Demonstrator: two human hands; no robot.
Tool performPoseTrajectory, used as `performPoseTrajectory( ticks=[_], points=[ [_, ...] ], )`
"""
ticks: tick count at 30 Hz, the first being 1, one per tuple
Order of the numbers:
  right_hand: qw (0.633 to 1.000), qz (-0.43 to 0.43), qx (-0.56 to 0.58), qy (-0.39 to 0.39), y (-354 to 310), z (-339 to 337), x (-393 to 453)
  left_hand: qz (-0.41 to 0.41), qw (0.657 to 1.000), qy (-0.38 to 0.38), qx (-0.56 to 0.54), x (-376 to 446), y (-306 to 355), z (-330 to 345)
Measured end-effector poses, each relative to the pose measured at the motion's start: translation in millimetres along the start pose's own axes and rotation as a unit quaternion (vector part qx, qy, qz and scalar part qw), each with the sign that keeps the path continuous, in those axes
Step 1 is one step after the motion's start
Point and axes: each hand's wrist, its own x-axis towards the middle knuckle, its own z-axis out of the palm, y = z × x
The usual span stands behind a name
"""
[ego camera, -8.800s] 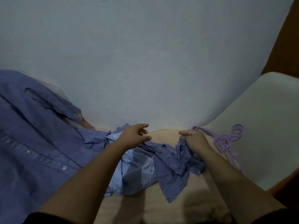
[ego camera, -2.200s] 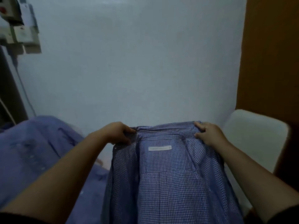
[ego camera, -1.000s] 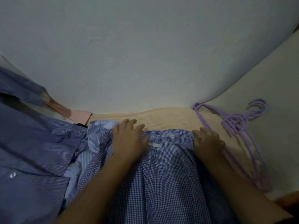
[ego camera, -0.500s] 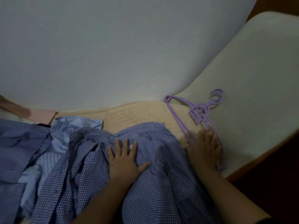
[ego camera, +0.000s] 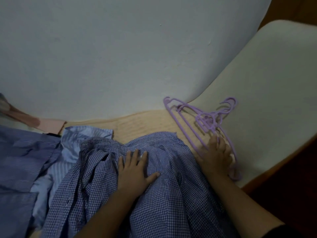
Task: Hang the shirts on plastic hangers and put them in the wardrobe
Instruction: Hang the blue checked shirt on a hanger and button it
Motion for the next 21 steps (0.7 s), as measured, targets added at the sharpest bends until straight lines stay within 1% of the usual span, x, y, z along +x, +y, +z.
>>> performPoseTrajectory(
  ticks=[2, 4, 6, 9, 11, 14, 16, 19, 21],
  points=[
    [0.999, -0.014, 0.048, -0.018, -8.0, -7.8, -3.5, 0.021, 0.999, 0.018, -0.033, -6.6, -5.8, -12.2],
    [0.996, -0.032, 0.068, -0.047, -17.6, -14.4, -8.4, 0.031, 0.996, 0.045, -0.064, -13.3, -14.1, -26.9],
    [0.992, -0.057, 0.094, -0.069, -27.0, -19.8, -14.7, 0.022, 0.991, 0.099, -0.087, -19.8, -24.8, -41.9],
    [0.982, -0.111, 0.113, -0.100, -42.4, -31.2, -24.7, -0.048, 0.974, 0.192, -0.112, -26.4, -48.0, -61.6],
    [0.975, -0.148, 0.102, -0.131, -50.9, -37.5, -29.8, -0.114, 0.958, 0.224, -0.139, -30.5, -63.5, -73.2],
    [0.966, -0.185, 0.071, -0.169, -56.5, -42.8, -34.3, -0.207, 0.934, 0.224, -0.189, -35.6, -80.7, -87.7],
    [0.963, -0.196, 0.042, -0.178, -56.5, -43.6, -34.7, -0.232, 0.918, 0.203, -0.251, -33.2, -92.8, -90.2],
    [0.960, -0.194, -0.001, -0.203, -53.8, -44.3, -33.7, -0.220, 0.893, 0.147, -0.365, -28.5, -99.1, -98.8],
    [0.958, -0.194, -0.012, -0.213, -49.6, -43.5, -32.8, -0.210, 0.889, 0.111, -0.391, -27.7, -94.8, -105.9]
  ],
)
